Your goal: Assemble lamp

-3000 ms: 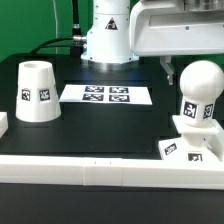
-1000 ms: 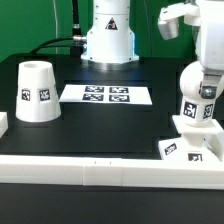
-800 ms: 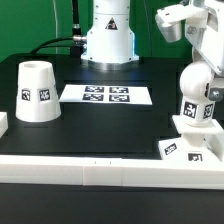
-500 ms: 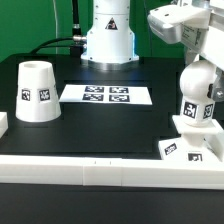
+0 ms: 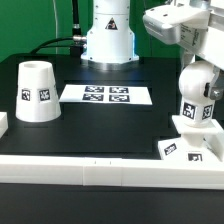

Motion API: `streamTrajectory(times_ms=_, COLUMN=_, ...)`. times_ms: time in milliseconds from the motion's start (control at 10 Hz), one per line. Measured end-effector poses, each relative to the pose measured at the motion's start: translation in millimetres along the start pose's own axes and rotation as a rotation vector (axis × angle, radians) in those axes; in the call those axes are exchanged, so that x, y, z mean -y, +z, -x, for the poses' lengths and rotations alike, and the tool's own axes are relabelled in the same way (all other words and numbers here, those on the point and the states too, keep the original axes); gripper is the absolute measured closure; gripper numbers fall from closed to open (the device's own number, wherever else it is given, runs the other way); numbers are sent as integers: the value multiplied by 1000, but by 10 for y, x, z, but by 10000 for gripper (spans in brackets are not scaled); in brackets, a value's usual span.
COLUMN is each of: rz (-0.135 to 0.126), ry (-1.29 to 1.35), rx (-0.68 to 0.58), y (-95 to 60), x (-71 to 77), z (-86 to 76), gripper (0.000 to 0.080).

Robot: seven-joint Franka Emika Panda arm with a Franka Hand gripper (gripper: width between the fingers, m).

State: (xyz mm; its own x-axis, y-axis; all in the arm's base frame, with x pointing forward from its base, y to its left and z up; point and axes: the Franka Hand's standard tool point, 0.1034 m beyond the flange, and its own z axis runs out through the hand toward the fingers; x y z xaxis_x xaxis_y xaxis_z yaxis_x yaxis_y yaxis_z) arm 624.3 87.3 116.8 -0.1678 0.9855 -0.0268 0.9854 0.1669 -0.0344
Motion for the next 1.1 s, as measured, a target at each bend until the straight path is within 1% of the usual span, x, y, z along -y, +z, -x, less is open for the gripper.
streamTrajectory(times_ms=100, rz=-2, ry=65, rx=-7, y=1, x=4, z=4, gripper=223)
streamTrajectory(times_ms=200, rz=-6, ry=193, rx=-17, y=4, x=10, z=31, gripper=223)
streamTrajectory(times_ms=400, rz=-22, ry=447, rx=-39, y=10, x=27, z=43, gripper=223)
streamTrajectory(times_ms=500, rz=-34, ry=522, rx=-37, y=11, x=39, z=46, gripper=222)
streamTrajectory(times_ms=600, rz=-38, ry=641, rx=-40, y=13, x=40, z=47, gripper=222)
streamTrajectory(times_ms=1100, rz=-44, ry=952, rx=-36, y=16, x=40, z=38, gripper=220)
